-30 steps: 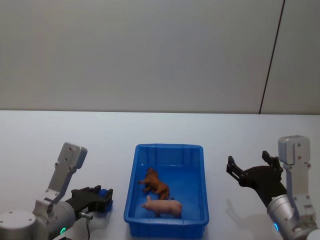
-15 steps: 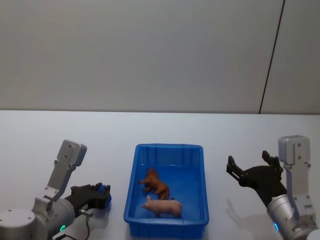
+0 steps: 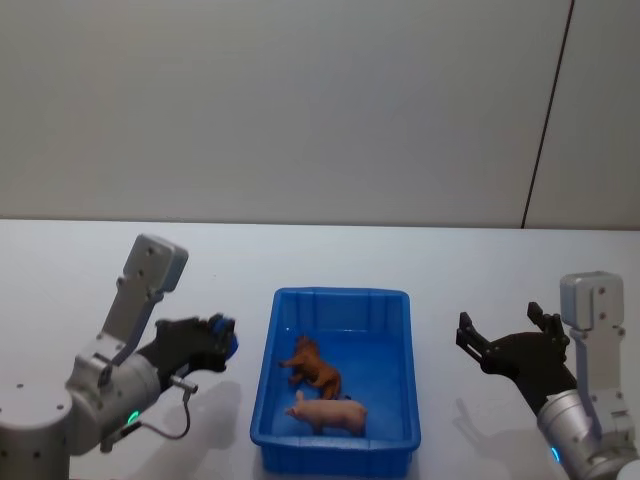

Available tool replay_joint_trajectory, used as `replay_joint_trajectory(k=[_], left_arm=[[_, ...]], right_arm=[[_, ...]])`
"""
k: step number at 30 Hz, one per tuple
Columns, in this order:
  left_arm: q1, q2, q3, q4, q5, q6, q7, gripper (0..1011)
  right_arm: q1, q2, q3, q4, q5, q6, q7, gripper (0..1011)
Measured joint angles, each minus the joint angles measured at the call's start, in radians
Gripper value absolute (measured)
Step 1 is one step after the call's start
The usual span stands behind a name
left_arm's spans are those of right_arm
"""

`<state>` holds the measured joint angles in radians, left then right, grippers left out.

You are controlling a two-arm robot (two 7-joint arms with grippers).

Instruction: Pick up the two dolls from the table and place them into the box.

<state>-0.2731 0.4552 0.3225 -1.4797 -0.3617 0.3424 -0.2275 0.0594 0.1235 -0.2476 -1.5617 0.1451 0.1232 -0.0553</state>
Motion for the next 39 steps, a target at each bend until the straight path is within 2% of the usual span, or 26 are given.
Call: replay_joint_trajectory(k=[11, 23, 30, 31, 37, 39], left_arm=[[-0.034, -0.005, -0.001, -0.049, 0.033, -0.059, -0.097, 75], [-0.084, -0.032, 0.01, -0.029, 0.025, -0.151, -0.251, 84], [-0.118, -0.057, 0.021, 0.01, 0.006, -0.204, -0.35, 248], [-0.125, -0.063, 0.024, 0.023, 0.001, -0.217, -0.375, 309], [-0.154, -0.086, 0.036, 0.066, -0.012, -0.254, -0.448, 465], [-0.166, -0.097, 0.042, 0.083, -0.018, -0.27, -0.478, 547]], right_arm=[[0.0, 0.0, 0.0, 0.0, 0.0, 0.0, 0.0, 1001], [0.0, 0.0, 0.0, 0.0, 0.0, 0.0, 0.0, 1001], [0.0, 0.0, 0.0, 0.0, 0.0, 0.0, 0.0, 1001], [0.0, 0.0, 0.0, 0.0, 0.0, 0.0, 0.0, 1001], [0.0, 0.0, 0.0, 0.0, 0.0, 0.0, 0.0, 1001], [0.0, 0.0, 0.0, 0.0, 0.0, 0.0, 0.0, 1001]])
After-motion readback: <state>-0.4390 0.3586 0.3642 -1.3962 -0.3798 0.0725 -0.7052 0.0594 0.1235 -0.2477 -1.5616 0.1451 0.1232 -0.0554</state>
